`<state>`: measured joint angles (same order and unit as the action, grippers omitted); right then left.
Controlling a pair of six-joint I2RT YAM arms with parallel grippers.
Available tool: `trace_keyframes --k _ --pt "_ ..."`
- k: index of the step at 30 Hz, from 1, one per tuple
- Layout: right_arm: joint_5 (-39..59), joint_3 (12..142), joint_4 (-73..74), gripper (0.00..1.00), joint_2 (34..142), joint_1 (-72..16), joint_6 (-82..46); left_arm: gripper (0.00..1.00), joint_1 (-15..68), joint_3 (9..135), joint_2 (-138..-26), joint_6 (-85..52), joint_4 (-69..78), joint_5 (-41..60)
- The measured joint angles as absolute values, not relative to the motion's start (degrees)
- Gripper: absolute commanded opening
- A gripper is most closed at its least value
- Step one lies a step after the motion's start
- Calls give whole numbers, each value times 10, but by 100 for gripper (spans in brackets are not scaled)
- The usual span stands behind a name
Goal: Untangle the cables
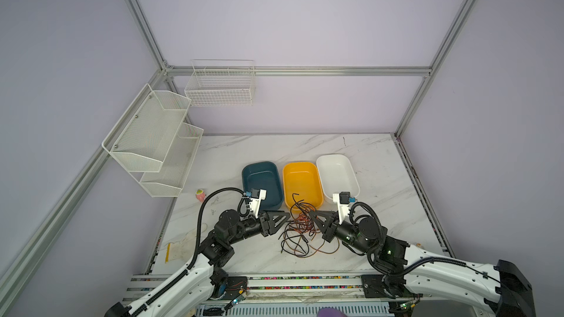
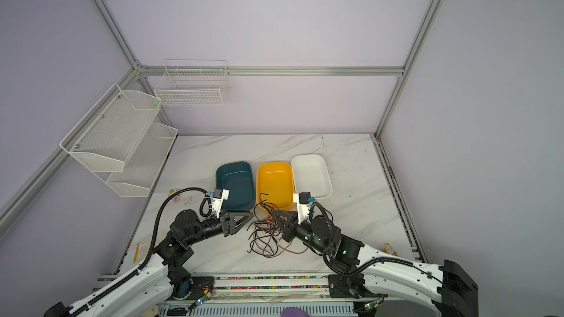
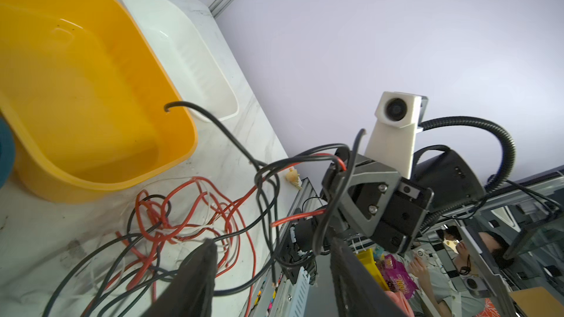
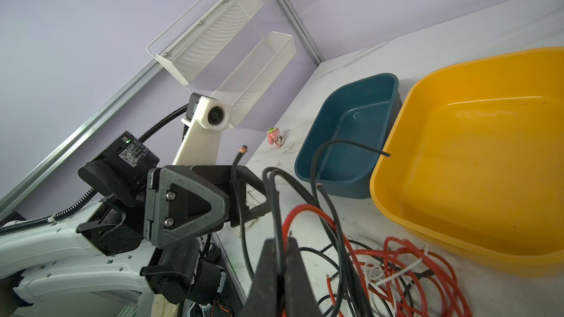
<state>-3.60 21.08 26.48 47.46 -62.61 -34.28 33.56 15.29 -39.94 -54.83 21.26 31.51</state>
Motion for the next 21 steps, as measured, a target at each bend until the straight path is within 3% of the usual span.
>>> trace_keyframes --k 15,21 --pt "-17 211 294 0 517 -626 -351 47 354 153 -458 -584 298 330" --pt "-14 211 297 0 518 -626 -353 22 354 153 -460 -564 263 323"
